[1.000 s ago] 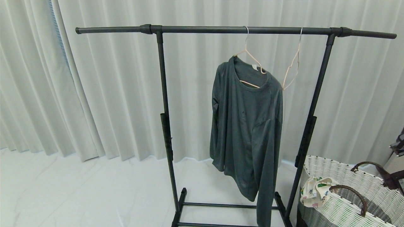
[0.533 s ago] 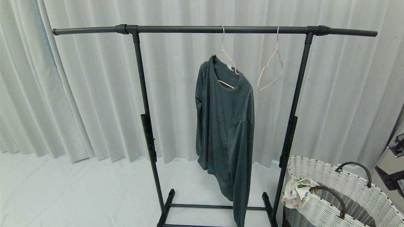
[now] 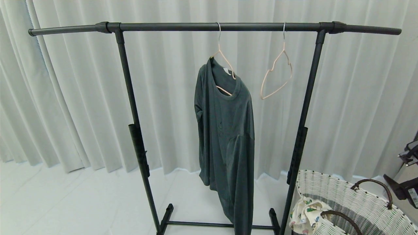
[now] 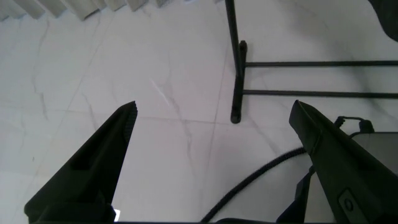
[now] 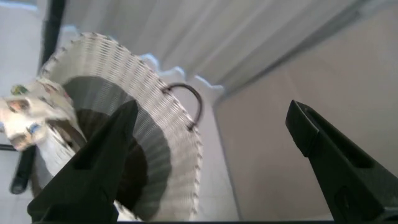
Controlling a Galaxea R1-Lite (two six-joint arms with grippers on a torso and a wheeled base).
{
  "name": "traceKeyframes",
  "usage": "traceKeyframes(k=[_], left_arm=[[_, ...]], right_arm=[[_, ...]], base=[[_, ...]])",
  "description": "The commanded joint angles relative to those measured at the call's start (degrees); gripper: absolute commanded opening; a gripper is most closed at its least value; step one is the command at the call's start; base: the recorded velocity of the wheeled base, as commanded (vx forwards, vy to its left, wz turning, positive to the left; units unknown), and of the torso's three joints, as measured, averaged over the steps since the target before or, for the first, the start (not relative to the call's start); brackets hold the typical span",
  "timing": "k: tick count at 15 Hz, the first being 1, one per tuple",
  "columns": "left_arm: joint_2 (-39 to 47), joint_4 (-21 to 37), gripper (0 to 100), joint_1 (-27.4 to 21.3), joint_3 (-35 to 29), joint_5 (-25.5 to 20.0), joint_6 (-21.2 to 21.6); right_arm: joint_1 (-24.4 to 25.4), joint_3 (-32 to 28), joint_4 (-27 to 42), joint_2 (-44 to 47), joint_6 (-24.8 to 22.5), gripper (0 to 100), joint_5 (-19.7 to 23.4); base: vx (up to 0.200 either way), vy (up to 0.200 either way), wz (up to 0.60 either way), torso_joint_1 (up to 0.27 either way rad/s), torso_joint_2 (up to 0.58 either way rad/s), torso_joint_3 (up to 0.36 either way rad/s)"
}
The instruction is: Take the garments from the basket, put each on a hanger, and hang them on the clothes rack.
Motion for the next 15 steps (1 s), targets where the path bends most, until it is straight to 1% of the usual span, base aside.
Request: traceKeyframes(k=[1, 2, 3, 5, 7, 8, 9, 11, 13, 15], left_arm=[[0.0, 0.0, 100, 0.0, 0.0, 0.0, 0.0], [-0.2, 0.0, 100, 0.0, 0.0, -0.1, 0.0], [-0.2, 0.0, 100, -0.1, 0.0, -0.1, 0.0], [-0.5, 0.0, 100, -2.0, 0.0, 0.0, 0.0], [-1.0, 0.0, 100, -3.8, 0.0, 0.1, 0.0], [-1.2, 0.0, 100, -4.4, 0.0, 0.2, 0.1], [-1.3, 0.0, 100, -4.5, 0.0, 0.5, 0.1], [-2.6, 0.0, 100, -4.5, 0.0, 0.9, 0.0], [-3.7, 0.0, 100, -4.5, 0.0, 0.9, 0.0], [-4.0, 0.0, 100, -4.5, 0.0, 1.0, 0.0]], right_arm=[[0.1, 1.4, 0.1, 0.4, 0.1, 100, 2.5], [0.1, 2.7, 0.1, 1.0, 0.0, 100, 4.9], [0.2, 3.4, 0.1, 2.5, 0.0, 100, 7.1], [1.6, 3.6, 0.0, 7.4, 0.6, 100, 10.6], [2.9, 4.1, 0.0, 12.2, 2.2, 100, 13.1], [3.9, 4.5, 0.0, 15.9, 4.3, 100, 14.2], [4.2, 4.8, 0.0, 17.1, 5.1, 100, 14.2], [5.4, 6.1, -0.1, 23.1, 8.8, 100, 14.4], [5.4, 7.8, -0.3, 27.7, 10.6, 100, 14.5], [5.4, 7.8, -1.2, 31.8, 12.4, 100, 14.6]], base=[[0.2, 0.0, 0.0, 0.002, 0.01, -0.002], [0.2, 0.0, 0.0, 0.002, 0.0, -0.007], [0.0, 0.0, 0.0, 0.0, 0.0, 0.0], [0.0, 0.0, 0.0, 0.0, 0.0, 0.0], [0.0, 0.0, 0.0, 0.0, 0.0, 0.0], [0.0, 0.0, 0.0, 0.0, 0.0, 0.0], [0.0, 0.0, 0.0, 0.0, 0.0, 0.0], [0.0, 0.0, 0.0, 0.0, 0.0, 0.0], [0.0, 0.0, 0.0, 0.0, 0.0, 0.0], [0.0, 0.0, 0.0, 0.0, 0.0, 0.0]])
